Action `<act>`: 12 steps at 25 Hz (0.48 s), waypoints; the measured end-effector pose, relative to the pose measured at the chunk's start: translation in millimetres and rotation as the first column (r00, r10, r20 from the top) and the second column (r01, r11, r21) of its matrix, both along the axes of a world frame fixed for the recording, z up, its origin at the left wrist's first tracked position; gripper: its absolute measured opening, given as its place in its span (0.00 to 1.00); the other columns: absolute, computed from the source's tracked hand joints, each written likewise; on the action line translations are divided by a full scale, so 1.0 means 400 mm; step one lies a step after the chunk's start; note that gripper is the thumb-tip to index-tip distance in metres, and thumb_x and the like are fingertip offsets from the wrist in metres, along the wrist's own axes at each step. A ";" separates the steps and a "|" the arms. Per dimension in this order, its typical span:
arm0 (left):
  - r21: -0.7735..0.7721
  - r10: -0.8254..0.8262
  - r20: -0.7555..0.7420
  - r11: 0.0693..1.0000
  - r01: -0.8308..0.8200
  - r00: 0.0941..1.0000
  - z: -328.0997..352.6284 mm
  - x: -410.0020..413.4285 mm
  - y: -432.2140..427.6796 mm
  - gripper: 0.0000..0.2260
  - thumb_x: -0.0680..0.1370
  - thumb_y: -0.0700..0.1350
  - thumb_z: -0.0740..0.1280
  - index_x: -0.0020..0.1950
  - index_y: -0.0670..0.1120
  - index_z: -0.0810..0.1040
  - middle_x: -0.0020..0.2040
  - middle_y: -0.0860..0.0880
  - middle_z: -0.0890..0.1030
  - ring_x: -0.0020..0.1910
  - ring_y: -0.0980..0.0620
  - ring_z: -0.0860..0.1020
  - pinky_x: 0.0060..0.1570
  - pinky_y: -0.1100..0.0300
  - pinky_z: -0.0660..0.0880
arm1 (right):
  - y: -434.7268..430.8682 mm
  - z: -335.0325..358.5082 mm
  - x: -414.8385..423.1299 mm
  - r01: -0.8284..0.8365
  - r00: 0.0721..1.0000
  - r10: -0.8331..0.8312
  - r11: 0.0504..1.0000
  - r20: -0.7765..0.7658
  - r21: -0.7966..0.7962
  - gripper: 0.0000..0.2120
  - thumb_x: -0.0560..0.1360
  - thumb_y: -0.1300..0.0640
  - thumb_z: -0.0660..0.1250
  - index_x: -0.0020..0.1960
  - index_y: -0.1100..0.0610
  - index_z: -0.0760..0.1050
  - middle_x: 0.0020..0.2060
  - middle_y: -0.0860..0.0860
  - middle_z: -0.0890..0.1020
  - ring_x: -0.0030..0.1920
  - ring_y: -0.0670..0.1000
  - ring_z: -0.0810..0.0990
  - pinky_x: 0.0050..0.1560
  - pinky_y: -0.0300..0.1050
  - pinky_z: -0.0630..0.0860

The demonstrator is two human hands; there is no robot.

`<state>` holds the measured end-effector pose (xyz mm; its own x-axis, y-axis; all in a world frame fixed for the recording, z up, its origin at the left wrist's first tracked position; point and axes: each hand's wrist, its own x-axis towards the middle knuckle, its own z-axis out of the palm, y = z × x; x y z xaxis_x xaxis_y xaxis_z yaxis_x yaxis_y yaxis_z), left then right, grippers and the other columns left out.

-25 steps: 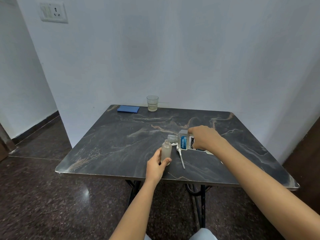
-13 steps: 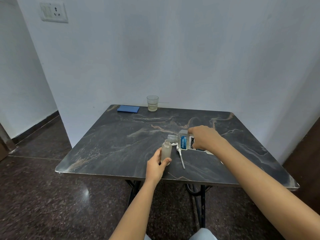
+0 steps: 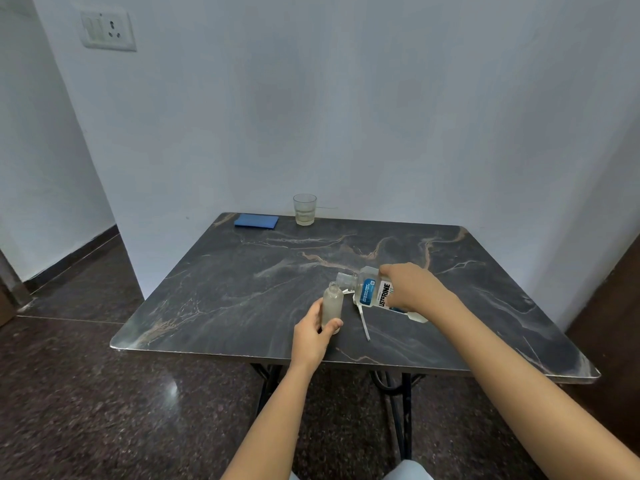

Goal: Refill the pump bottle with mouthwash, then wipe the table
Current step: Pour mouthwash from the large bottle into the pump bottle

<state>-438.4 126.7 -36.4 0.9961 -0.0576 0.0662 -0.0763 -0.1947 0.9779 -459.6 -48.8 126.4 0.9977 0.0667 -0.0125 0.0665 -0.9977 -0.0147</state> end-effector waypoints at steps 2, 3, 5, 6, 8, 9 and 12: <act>-0.004 0.000 0.003 1.000 0.000 1.000 0.000 0.000 0.001 0.28 0.76 0.45 0.69 0.74 0.48 0.64 0.69 0.50 0.73 0.62 0.60 0.73 0.58 0.69 0.69 | -0.008 -0.025 -0.010 0.022 1.000 -0.023 0.996 0.001 0.090 0.20 0.73 0.57 0.66 0.64 0.52 0.70 0.56 0.54 0.81 0.54 0.56 0.79 0.53 0.52 0.78; 0.001 0.000 0.007 1.000 0.000 1.000 0.000 0.000 0.002 0.28 0.76 0.45 0.70 0.74 0.48 0.64 0.69 0.50 0.73 0.63 0.58 0.73 0.59 0.68 0.70 | -0.010 -0.038 -0.016 0.037 0.999 -0.037 0.990 -0.002 0.137 0.20 0.73 0.57 0.66 0.64 0.52 0.69 0.56 0.54 0.80 0.54 0.56 0.79 0.53 0.53 0.78; 0.009 0.004 0.006 1.000 -0.004 1.000 -0.002 0.003 0.001 0.29 0.76 0.46 0.70 0.75 0.47 0.64 0.70 0.49 0.73 0.65 0.55 0.73 0.62 0.64 0.70 | -0.014 -0.061 -0.025 0.056 0.998 -0.058 0.975 0.004 0.215 0.21 0.72 0.57 0.66 0.64 0.52 0.69 0.55 0.54 0.80 0.54 0.56 0.79 0.53 0.53 0.77; 0.007 0.002 0.006 1.000 -0.002 1.000 -0.001 0.002 0.000 0.29 0.76 0.46 0.70 0.75 0.47 0.64 0.70 0.49 0.72 0.66 0.54 0.73 0.62 0.63 0.70 | -0.017 -0.072 -0.025 0.060 0.998 -0.063 0.967 0.005 0.249 0.21 0.72 0.58 0.66 0.63 0.52 0.70 0.54 0.54 0.81 0.53 0.56 0.79 0.53 0.53 0.77; 0.001 0.000 0.005 1.000 0.000 1.000 0.000 -0.001 0.000 0.29 0.76 0.45 0.69 0.75 0.47 0.63 0.70 0.50 0.72 0.66 0.54 0.72 0.62 0.64 0.70 | -0.029 -0.087 -0.021 0.054 0.999 -0.050 0.943 -0.020 0.328 0.19 0.71 0.59 0.68 0.60 0.53 0.71 0.52 0.53 0.81 0.50 0.55 0.79 0.49 0.50 0.77; -0.003 0.002 0.004 1.000 -0.002 1.000 0.000 -0.001 0.000 0.29 0.76 0.45 0.70 0.75 0.47 0.63 0.70 0.50 0.72 0.67 0.54 0.72 0.63 0.62 0.70 | -0.041 -0.096 -0.015 0.051 0.998 -0.039 0.923 -0.040 0.382 0.18 0.71 0.59 0.69 0.59 0.53 0.72 0.52 0.52 0.81 0.49 0.53 0.79 0.46 0.47 0.77; -0.017 -0.003 0.006 1.000 0.003 1.000 -0.005 0.003 0.000 0.29 0.76 0.45 0.70 0.75 0.47 0.64 0.69 0.51 0.73 0.64 0.56 0.73 0.63 0.62 0.70 | -0.088 -0.136 -0.004 0.089 0.995 -0.034 0.739 -0.095 0.668 0.17 0.71 0.61 0.71 0.58 0.54 0.73 0.51 0.49 0.82 0.48 0.50 0.81 0.48 0.44 0.78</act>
